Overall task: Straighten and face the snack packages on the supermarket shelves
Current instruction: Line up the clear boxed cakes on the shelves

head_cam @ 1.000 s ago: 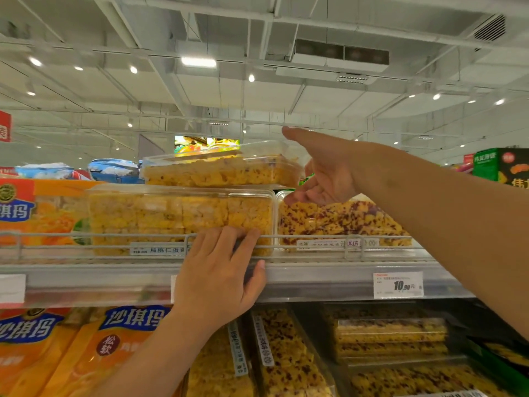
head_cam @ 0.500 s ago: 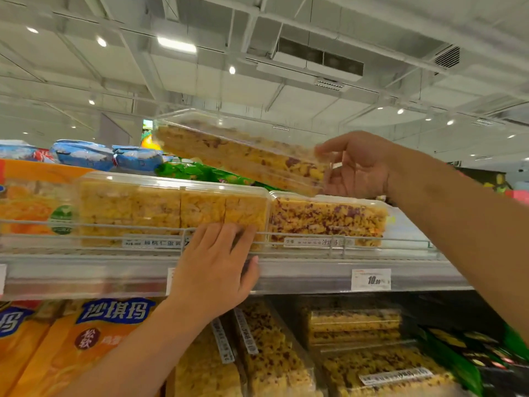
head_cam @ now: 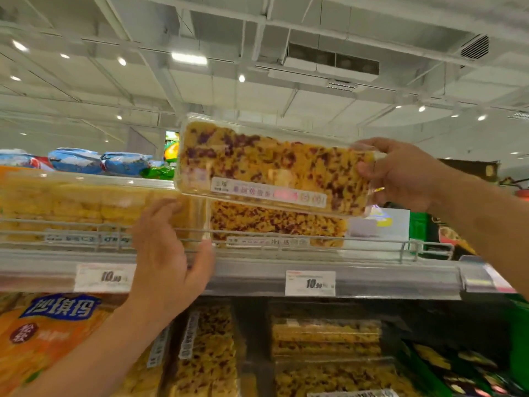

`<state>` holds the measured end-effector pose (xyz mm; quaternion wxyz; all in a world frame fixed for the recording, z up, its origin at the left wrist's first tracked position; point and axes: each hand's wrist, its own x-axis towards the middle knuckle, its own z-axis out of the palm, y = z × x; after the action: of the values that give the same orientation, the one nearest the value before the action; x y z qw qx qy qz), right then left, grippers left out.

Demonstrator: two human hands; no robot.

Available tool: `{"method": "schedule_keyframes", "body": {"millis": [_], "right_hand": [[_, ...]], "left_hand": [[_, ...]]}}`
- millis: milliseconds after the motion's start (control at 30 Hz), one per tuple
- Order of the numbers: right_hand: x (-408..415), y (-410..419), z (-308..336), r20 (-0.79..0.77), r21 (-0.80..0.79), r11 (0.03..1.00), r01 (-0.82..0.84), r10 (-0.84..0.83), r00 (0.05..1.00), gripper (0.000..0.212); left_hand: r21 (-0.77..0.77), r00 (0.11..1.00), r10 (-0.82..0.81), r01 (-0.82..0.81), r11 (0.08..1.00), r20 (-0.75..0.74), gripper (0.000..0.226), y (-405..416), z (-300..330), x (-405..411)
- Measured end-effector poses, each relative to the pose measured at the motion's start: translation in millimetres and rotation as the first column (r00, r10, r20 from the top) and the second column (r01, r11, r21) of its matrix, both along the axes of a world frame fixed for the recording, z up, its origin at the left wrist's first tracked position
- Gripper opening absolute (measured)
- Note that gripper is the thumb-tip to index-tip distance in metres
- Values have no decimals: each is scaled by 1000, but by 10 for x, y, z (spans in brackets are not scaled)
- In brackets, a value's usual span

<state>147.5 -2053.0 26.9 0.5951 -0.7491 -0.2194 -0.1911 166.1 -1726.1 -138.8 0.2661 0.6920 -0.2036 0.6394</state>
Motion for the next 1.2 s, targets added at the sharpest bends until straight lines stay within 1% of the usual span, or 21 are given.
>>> {"method": "schedule_keyframes", "body": {"millis": [67, 100, 200, 333, 500, 700, 1033, 1100, 1200], "right_hand": [[42, -130, -39, 8, 6, 1000, -9, 9, 1000, 36], [55, -191, -52, 5, 5, 1000, -12, 12, 1000, 37], [116, -364, -75, -8, -1, 1000, -21, 21, 1000, 36], [255, -488, -119, -4, -1, 1000, -30, 30, 1000, 35], [432, -516, -228, -26, -13, 999, -50, 49, 998, 39], [507, -524, -328, -39, 13, 998, -58, 58, 998, 41], [478, -360, -359, -80, -2, 999, -47, 47, 996, 42], [487, -322, -363, -87, -10, 999, -37, 36, 996, 42], [503, -286, -398, -114, -25, 999, -35, 32, 993, 43]], "left_hand": [[-133, 996, -81, 74, 988, -47, 75, -197, 80, -99], [-144, 995, -76, 65, 987, -70, 78, -278, 133, -137], [-42, 988, 64, -71, 997, -139, 77, -453, 301, -192], [-1, 954, 169, -175, 985, -249, 78, -574, 321, -197], [153, 867, 391, -361, 920, -308, 81, -582, 186, -141], [269, 813, 489, -417, 868, -316, 80, -536, 90, -91], [298, 743, 568, -487, 821, -353, 79, -501, 98, -19], [303, 742, 583, -501, 810, -332, 78, -483, 69, -6], [309, 756, 602, -525, 793, -257, 72, -422, -18, 20]]}}
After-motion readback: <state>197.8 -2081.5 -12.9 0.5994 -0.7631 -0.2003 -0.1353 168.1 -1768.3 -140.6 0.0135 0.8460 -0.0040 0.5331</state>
